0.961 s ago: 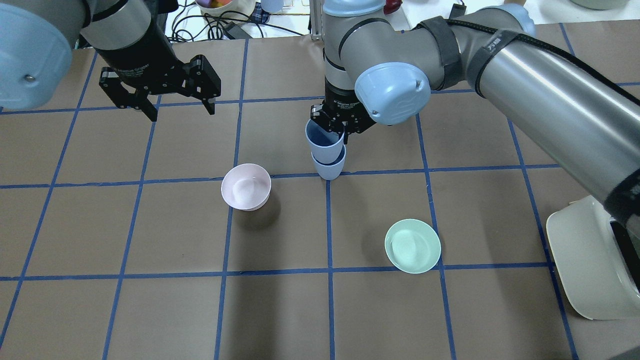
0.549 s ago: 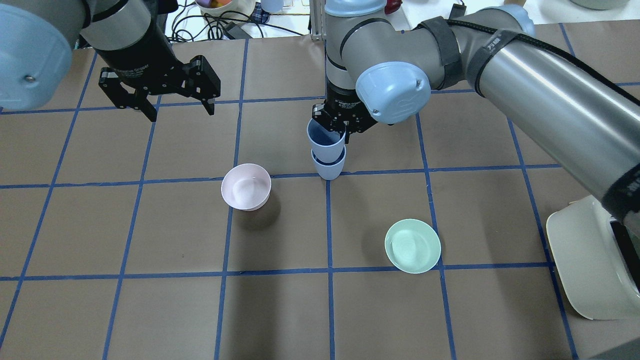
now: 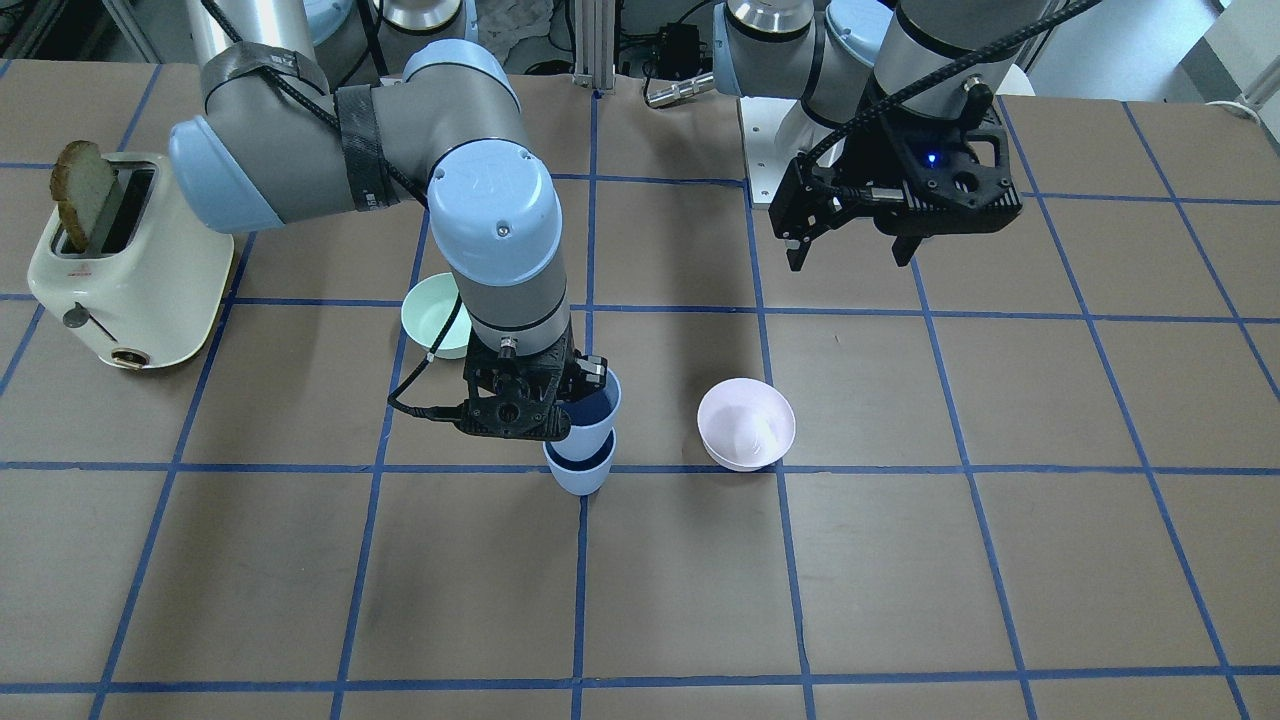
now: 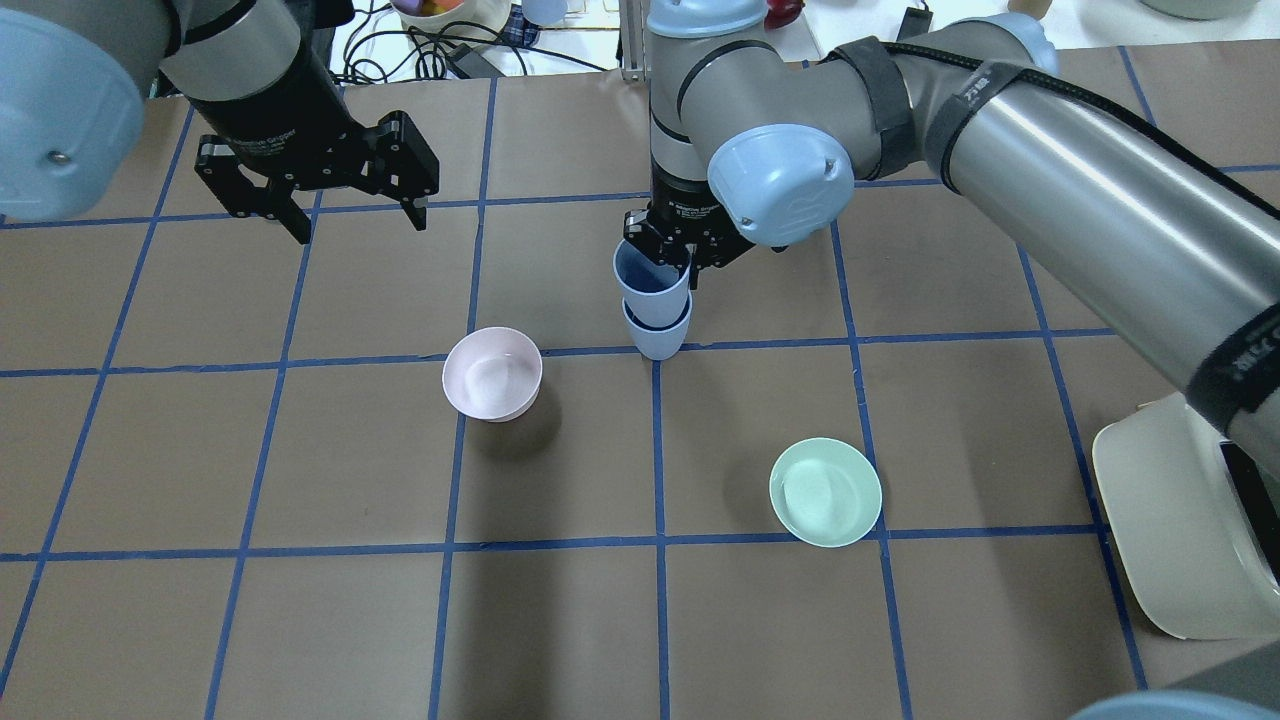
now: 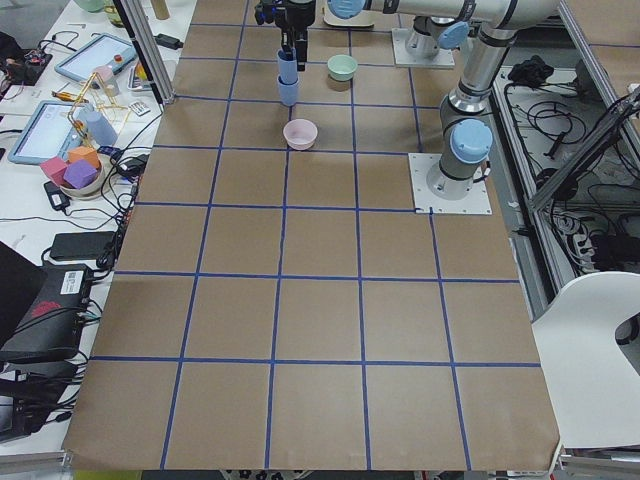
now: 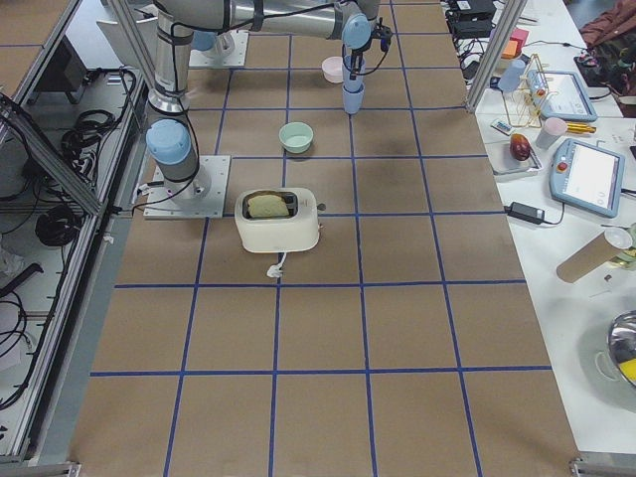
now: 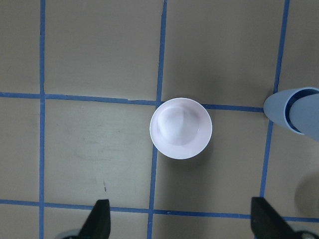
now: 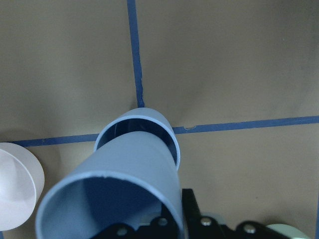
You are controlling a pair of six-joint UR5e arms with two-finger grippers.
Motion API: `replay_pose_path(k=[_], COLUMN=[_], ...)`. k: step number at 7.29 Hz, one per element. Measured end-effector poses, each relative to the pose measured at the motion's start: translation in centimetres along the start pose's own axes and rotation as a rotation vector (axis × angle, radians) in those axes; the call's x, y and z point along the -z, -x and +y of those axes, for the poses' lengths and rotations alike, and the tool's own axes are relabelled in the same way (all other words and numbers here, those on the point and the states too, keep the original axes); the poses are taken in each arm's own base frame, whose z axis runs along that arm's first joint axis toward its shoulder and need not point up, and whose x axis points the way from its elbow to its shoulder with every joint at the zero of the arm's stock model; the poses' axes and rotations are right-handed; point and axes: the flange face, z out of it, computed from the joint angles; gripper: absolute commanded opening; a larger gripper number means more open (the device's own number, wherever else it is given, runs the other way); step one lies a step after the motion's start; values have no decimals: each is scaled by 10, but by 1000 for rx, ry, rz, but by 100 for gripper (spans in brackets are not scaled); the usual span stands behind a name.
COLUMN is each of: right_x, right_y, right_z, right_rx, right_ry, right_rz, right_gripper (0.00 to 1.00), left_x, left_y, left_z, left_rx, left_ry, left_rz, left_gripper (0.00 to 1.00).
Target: Stack blue cups with both arms
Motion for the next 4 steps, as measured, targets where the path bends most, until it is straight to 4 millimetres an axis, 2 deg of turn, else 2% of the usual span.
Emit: replay_pose_path(k=[2, 3, 4], right_x=[0, 8, 25], right_y=[-1, -4, -17], right_z=[-1, -5, -14], right_rx=[-2, -10, -28], right_ry=[-1, -13, -37], right_rz=[2, -3, -14], right_gripper=[100, 100, 100], left_x=[0, 1, 1], left_y=[0, 0, 0], left_z=[0, 0, 1], left_rx=[-1, -2, -3], left_ry=[-1, -1, -1], left_rz=[0, 1, 2], left_gripper=[100, 100, 100])
